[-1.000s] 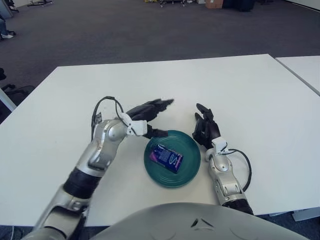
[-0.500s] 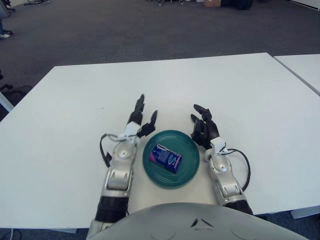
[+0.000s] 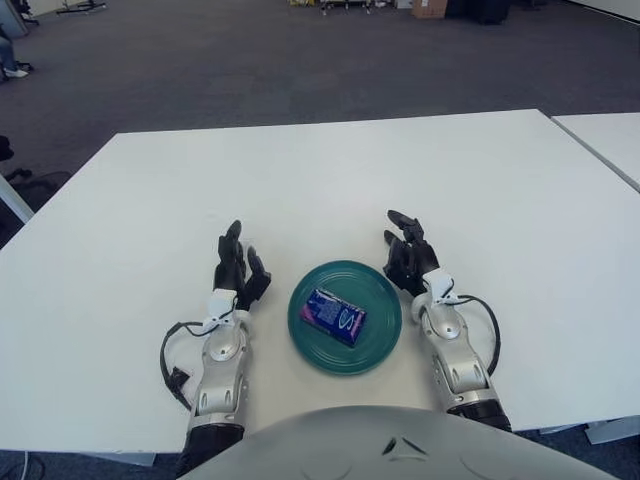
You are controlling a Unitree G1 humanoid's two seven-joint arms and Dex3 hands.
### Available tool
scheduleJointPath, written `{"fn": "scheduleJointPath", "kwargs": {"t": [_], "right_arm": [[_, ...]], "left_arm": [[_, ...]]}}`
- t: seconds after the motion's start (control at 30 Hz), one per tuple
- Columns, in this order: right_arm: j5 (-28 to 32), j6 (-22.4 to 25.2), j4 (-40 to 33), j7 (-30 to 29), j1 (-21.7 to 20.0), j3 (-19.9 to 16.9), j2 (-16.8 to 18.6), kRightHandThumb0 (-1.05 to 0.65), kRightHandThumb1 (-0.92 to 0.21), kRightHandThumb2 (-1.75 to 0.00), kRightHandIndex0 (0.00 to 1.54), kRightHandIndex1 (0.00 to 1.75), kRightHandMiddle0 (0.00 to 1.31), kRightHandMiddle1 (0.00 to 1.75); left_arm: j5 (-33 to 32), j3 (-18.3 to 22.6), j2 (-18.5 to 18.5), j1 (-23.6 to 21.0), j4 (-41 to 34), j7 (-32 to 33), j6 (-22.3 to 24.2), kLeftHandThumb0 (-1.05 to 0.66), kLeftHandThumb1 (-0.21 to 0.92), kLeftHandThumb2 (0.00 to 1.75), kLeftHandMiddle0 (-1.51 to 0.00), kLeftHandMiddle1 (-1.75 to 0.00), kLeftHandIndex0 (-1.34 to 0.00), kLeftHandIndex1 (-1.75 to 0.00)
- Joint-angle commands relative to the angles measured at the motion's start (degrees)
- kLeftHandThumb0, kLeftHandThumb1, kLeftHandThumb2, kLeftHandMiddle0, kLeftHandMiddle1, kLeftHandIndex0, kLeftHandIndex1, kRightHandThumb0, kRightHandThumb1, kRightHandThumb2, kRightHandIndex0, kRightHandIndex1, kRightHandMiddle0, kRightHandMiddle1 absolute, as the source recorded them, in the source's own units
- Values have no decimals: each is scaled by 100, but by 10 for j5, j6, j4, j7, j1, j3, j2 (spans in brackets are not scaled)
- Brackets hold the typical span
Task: Put the gum into the plate.
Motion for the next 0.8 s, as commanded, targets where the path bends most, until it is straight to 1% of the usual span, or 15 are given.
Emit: {"fn": "scheduleJointPath", "kwargs": {"t": [0.0, 0.2, 0.33, 0.47, 0.63, 0.77], "right_arm": [[-3, 48, 22, 0, 17, -4, -6, -79, -92, -104, 27, 0, 0, 51], [-3, 47, 28, -1, 13, -6, -8, -78, -92, -104, 26, 0, 0, 50], [-3, 42, 32, -3, 12, -7, -8, -79, -92, -104, 25, 0, 0, 47], [-1, 39, 35, -5, 10, -9, -8, -79, -92, -104, 25, 0, 0, 46], [1, 47, 37, -4, 7, -12, -7, -79, -92, -105, 25, 0, 0, 45], [4, 54, 38, -7, 6, -15, -4, -80, -92, -105, 26, 1, 0, 45]], "left_arm": [[-3, -4, -11, -8, 15, 6, -14, -105, 92, 103, -32, -4, 0, -81], [-9, -15, 0, -2, 21, -6, -7, -105, 92, 103, -29, -1, 0, -75], [-13, -24, 5, 15, 10, -20, 1, -105, 92, 104, -26, 0, 0, -70], [-17, -30, 7, 23, 13, -30, -4, -105, 92, 104, -25, 0, 0, -71], [-33, -34, 8, 29, 44, -55, -38, -105, 92, 104, -29, -2, 0, -79], [-46, -35, 8, 31, 63, -73, -63, -102, 92, 102, -37, -4, -4, -88]]}}
